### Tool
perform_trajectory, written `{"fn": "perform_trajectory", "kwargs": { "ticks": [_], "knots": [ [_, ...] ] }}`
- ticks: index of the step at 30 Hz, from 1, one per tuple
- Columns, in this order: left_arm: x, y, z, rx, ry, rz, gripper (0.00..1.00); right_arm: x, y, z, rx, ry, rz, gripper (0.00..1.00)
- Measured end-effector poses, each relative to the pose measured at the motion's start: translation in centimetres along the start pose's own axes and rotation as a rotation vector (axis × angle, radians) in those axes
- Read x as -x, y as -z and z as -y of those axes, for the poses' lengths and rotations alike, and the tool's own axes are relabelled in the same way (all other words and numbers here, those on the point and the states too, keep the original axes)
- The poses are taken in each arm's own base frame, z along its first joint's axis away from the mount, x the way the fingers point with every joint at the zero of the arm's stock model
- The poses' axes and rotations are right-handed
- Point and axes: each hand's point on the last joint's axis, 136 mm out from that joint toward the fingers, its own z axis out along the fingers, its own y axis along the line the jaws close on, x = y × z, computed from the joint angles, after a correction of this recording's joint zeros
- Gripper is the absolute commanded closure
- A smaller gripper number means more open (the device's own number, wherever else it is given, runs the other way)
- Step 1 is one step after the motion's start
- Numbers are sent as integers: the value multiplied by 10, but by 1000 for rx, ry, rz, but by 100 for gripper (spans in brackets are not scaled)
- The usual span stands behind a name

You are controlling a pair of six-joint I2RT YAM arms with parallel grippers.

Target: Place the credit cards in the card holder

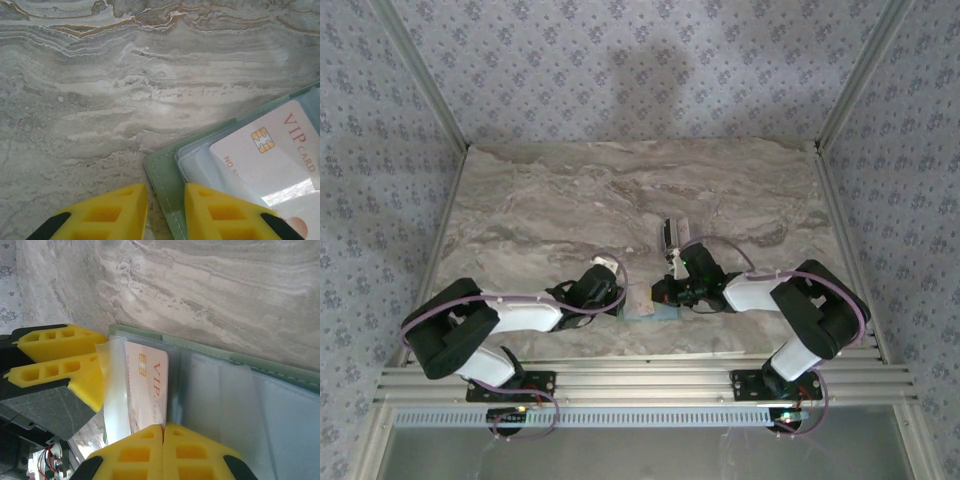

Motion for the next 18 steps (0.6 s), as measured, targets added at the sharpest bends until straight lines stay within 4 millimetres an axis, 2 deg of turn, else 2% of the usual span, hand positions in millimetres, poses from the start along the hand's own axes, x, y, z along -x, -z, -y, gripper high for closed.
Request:
{"fn": "perform_trajectory", "kwargs": {
  "ticks": [8,13,18],
  "knots": [
    [-11,11,4,-52,11,-11,71,-2,-1,4,-13,-11,-11,100],
    [-15,14,4,-63,18,-24,87,-4,-1,6,-18,-17,-18,100],
    [-16,14,6,-71,19,-30,93,-6,1,7,-27,-33,-27,100]
  ]
}}
